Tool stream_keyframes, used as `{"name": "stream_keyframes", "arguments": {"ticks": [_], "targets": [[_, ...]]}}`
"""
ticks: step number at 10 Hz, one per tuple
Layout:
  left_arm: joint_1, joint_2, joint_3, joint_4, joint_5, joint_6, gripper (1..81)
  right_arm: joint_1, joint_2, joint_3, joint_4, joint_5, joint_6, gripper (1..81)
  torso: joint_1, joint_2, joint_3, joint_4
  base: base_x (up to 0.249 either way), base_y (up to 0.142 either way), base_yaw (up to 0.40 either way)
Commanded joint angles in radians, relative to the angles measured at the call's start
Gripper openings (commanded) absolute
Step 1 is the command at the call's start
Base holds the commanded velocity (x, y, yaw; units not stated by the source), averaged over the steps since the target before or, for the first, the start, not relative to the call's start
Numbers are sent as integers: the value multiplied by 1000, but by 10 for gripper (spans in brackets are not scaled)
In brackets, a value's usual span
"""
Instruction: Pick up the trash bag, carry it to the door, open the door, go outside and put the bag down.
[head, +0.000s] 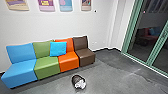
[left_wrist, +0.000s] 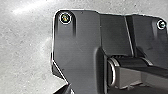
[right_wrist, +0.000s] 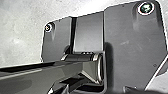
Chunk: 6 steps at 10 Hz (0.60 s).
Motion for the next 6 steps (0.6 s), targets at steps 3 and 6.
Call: {"name": "stream_keyframes", "arguments": {"ticks": [3, 6], "targets": [[-44, -6, -4, 8, 55, 5, 811, 17, 7, 8, -25, -63, -20, 811, 0, 0, 0, 0, 190, 0, 0], [-44, -7, -4, 8, 55, 5, 811, 20, 10, 8, -28, -63, -20, 811, 0, 0, 0, 0, 190, 0, 0]]}}
